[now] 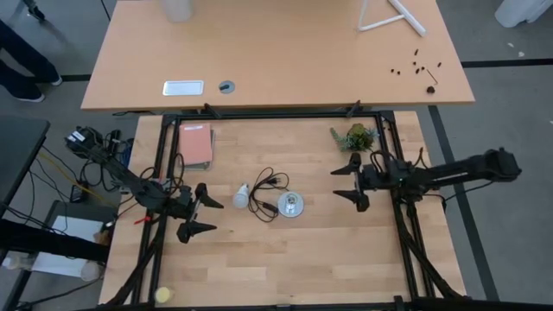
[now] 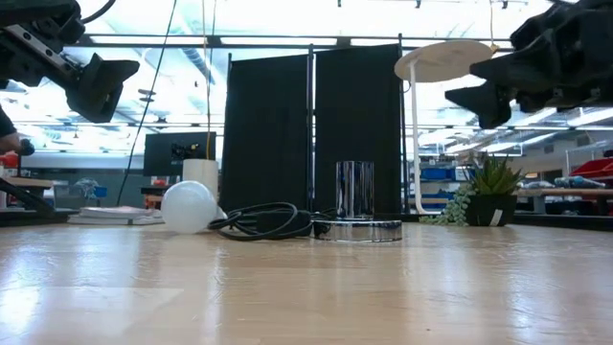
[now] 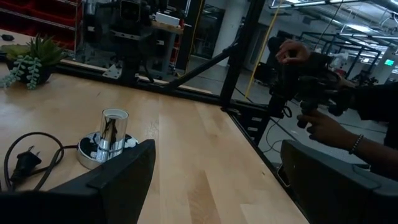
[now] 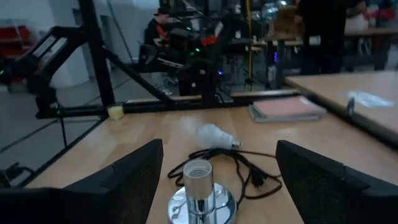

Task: Screw lightbulb
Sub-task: Return to Home Position

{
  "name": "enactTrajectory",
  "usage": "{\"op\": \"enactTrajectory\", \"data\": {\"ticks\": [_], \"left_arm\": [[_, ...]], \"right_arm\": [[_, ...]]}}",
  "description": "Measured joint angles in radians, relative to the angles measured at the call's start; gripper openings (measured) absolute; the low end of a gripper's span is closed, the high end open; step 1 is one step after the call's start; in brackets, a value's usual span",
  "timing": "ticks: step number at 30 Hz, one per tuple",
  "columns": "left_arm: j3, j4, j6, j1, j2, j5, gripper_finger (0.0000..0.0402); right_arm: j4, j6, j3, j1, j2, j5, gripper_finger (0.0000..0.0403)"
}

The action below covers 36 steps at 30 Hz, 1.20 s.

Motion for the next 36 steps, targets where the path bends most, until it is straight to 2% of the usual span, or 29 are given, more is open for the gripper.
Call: {"op": "enactTrajectory", "data": {"ticks": [4,10,20,33,36], "left_arm": [[0.0,0.0,0.0,0.0,0.0,0.0,0.0351],[0.0,0.0,0.0,0.0,0.0,0.0,0.0351],[0.0,0.0,0.0,0.0,0.0,0.0,0.0351],[0.0,0.005,0.0,0.0,-0.001,0.0,0.0351],[0.0,-0.002,0.0,0.0,0.0,0.0,0.0351]], "right_arm": [[-0.123,-0.059,0.0,0.029,-0.125,0.002,0.0322],[-0.352,-0.059,0.0,0.065,-0.342,0.002,0.0321],[-0.63,-0.059,0.0,0.073,-0.665,0.002,0.0322],[-0.677,-0.143,0.0,0.073,-0.675,0.011,0.0321],[-0.676,-0.098,0.0,0.072,-0.675,0.013,0.0321]]}}
